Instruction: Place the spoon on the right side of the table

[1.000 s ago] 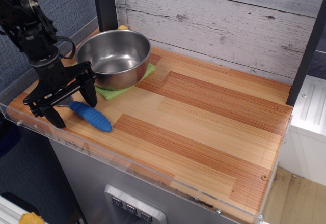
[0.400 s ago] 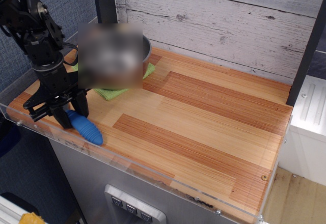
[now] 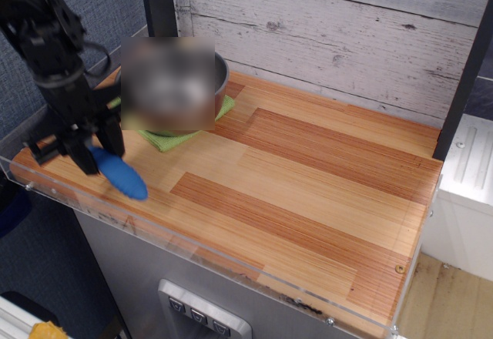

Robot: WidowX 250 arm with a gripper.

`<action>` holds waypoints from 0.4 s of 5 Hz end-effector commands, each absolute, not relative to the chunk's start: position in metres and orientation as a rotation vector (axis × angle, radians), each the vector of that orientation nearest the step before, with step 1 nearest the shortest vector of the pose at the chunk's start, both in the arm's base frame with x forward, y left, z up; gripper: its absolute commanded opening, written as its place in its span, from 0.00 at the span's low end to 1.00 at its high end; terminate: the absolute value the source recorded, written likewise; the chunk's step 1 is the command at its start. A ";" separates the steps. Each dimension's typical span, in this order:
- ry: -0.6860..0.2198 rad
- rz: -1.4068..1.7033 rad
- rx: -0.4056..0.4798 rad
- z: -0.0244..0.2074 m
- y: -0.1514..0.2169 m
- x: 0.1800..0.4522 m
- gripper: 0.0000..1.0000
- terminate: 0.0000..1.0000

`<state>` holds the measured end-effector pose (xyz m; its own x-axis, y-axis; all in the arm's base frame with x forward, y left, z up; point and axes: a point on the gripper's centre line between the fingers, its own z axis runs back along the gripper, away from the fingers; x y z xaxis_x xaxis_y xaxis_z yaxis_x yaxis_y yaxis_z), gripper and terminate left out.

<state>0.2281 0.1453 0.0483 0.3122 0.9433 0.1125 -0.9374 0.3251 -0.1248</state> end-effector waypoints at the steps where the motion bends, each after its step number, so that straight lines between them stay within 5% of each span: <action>1: -0.362 1.217 -0.040 0.117 0.146 0.246 0.00 0.00; 2: -0.419 1.125 -0.050 0.144 0.131 0.261 0.00 0.00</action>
<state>0.2611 0.1296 0.1301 0.3902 0.8825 0.2626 -0.8668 0.4483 -0.2184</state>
